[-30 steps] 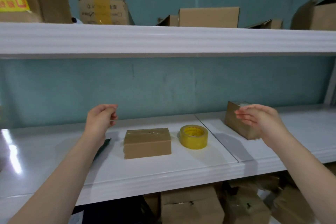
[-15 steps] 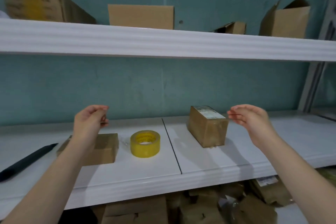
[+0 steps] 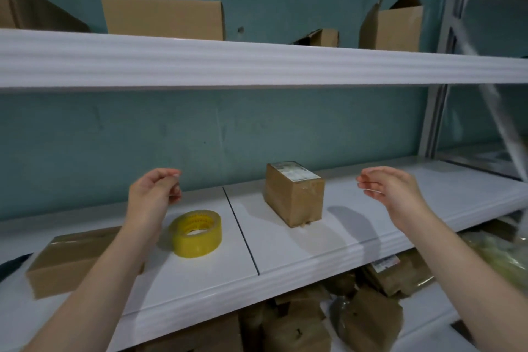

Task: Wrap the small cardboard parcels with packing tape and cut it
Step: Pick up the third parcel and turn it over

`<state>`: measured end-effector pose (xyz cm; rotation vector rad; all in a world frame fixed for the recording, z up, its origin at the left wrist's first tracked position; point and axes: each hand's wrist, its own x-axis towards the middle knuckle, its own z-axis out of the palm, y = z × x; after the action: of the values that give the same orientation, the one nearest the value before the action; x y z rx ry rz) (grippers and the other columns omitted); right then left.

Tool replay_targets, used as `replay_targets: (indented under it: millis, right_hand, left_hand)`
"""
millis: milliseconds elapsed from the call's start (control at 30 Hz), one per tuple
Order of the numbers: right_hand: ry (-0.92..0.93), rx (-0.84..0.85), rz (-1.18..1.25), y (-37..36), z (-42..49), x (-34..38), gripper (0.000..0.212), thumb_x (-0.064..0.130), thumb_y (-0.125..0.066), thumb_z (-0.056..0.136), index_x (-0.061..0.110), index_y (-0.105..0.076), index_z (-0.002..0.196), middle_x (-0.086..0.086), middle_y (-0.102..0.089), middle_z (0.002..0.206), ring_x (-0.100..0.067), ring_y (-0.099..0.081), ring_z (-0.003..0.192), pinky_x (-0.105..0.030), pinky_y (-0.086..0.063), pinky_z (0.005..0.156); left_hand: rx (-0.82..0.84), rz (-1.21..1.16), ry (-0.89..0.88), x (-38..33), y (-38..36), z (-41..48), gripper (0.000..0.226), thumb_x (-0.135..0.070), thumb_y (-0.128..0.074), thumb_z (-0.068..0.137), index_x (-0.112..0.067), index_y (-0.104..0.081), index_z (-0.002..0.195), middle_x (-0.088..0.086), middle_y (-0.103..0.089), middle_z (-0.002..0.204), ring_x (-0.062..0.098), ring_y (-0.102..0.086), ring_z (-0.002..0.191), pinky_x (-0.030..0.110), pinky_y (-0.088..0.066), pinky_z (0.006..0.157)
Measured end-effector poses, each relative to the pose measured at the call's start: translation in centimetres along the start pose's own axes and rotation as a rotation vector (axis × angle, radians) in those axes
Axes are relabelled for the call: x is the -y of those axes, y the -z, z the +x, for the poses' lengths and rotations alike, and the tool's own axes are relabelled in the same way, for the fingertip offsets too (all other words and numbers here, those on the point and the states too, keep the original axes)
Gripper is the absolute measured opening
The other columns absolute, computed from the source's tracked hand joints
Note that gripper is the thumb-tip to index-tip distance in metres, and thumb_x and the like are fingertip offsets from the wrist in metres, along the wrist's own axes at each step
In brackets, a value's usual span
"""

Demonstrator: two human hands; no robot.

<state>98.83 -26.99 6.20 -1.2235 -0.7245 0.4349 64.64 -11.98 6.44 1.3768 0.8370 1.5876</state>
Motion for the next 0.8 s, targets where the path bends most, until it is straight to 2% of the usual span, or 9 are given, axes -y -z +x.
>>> replay_targets:
  millis: [133,300,433,500,567,633,700,733,800]
  right_hand:
    - [-0.001,0.047,0.002,0.5,2.6,-0.3,0.015,0.001,-0.054,0.087,0.007,-0.062,0.076,-0.012,-0.063,0.075,-0.021,-0.060,0.065,-0.028,-0.047,0.071]
    - [-0.031,0.188,-0.062,0.2,6.5,-2.7,0.011,0.005,-0.056,0.087,0.008,-0.064,0.079,-0.012,-0.065,0.077,-0.021,-0.059,0.068,-0.029,-0.046,0.070]
    - [-0.071,0.332,-0.095,-1.3,9.6,-4.5,0.008,0.008,-0.057,0.088,0.014,-0.062,0.088,-0.009,-0.066,0.080,-0.020,-0.060,0.068,-0.028,-0.045,0.068]
    - [-0.112,0.392,-0.083,-2.3,11.0,-4.9,0.006,0.013,-0.058,0.089,0.017,-0.061,0.090,-0.008,-0.067,0.086,-0.020,-0.061,0.071,-0.029,-0.045,0.068]
    - [-0.161,0.432,-0.075,-3.3,11.8,-5.4,0.003,0.021,-0.060,0.088,0.020,-0.061,0.090,-0.008,-0.067,0.092,-0.019,-0.061,0.077,-0.029,-0.045,0.069]
    - [-0.206,0.489,-0.113,-4.3,12.0,-6.3,0.017,0.034,-0.063,0.084,0.019,-0.064,0.091,-0.009,-0.067,0.098,-0.020,-0.061,0.084,-0.030,-0.046,0.071]
    - [-0.281,0.540,-0.115,-4.9,11.7,-7.0,0.039,0.050,-0.066,0.074,0.018,-0.067,0.097,-0.010,-0.068,0.104,-0.022,-0.062,0.085,-0.032,-0.048,0.072]
    - [-0.325,0.565,-0.097,-5.1,11.4,-7.1,0.042,0.053,-0.065,0.074,0.019,-0.069,0.098,-0.009,-0.069,0.101,-0.022,-0.063,0.083,-0.032,-0.049,0.072]
    - [-0.412,0.627,-0.048,-5.2,10.9,-7.3,0.032,0.049,-0.061,0.082,0.021,-0.070,0.095,-0.006,-0.070,0.086,-0.021,-0.064,0.073,-0.029,-0.051,0.065]
  left_hand:
    - [0.007,0.010,0.016,0.9,-3.2,0.0,0.026,0.003,-0.046,0.091,-0.012,-0.058,0.074,0.009,-0.048,0.063,0.018,-0.046,0.055,0.011,-0.044,0.045]
    - [0.046,0.016,0.126,2.7,-9.3,-0.3,0.019,0.001,-0.050,0.091,-0.011,-0.056,0.078,0.010,-0.056,0.069,0.008,-0.060,0.047,0.019,-0.052,0.048]
    - [0.046,-0.002,0.212,4.5,-14.5,-0.6,0.011,-0.003,-0.053,0.091,-0.009,-0.056,0.083,0.018,-0.059,0.087,0.023,-0.061,0.071,0.026,-0.055,0.056]
    - [0.026,0.016,0.289,5.6,-16.8,-1.0,0.006,-0.013,-0.056,0.092,-0.012,-0.056,0.086,0.019,-0.058,0.100,0.026,-0.061,0.087,0.031,-0.054,0.066]
    - [0.029,0.074,0.374,6.5,-18.5,-1.2,0.014,-0.029,-0.058,0.091,-0.015,-0.055,0.092,0.015,-0.056,0.112,0.029,-0.057,0.103,0.033,-0.051,0.076]
    - [0.038,0.099,0.440,7.0,-19.6,-1.4,0.024,-0.039,-0.057,0.089,-0.020,-0.049,0.102,0.010,-0.051,0.114,0.029,-0.053,0.111,0.037,-0.048,0.086]
    - [0.071,0.099,0.501,7.3,-20.4,-1.6,0.030,-0.047,-0.057,0.087,-0.022,-0.050,0.102,0.008,-0.052,0.109,0.030,-0.052,0.111,0.041,-0.046,0.096]
    - [0.091,0.078,0.545,7.3,-20.6,-1.6,0.031,-0.050,-0.057,0.085,-0.021,-0.054,0.096,0.008,-0.054,0.105,0.030,-0.053,0.108,0.042,-0.044,0.097]
    - [0.137,-0.007,0.630,7.2,-20.9,-1.9,0.028,-0.050,-0.058,0.085,-0.022,-0.055,0.086,0.011,-0.058,0.099,0.030,-0.056,0.098,0.041,-0.046,0.093]
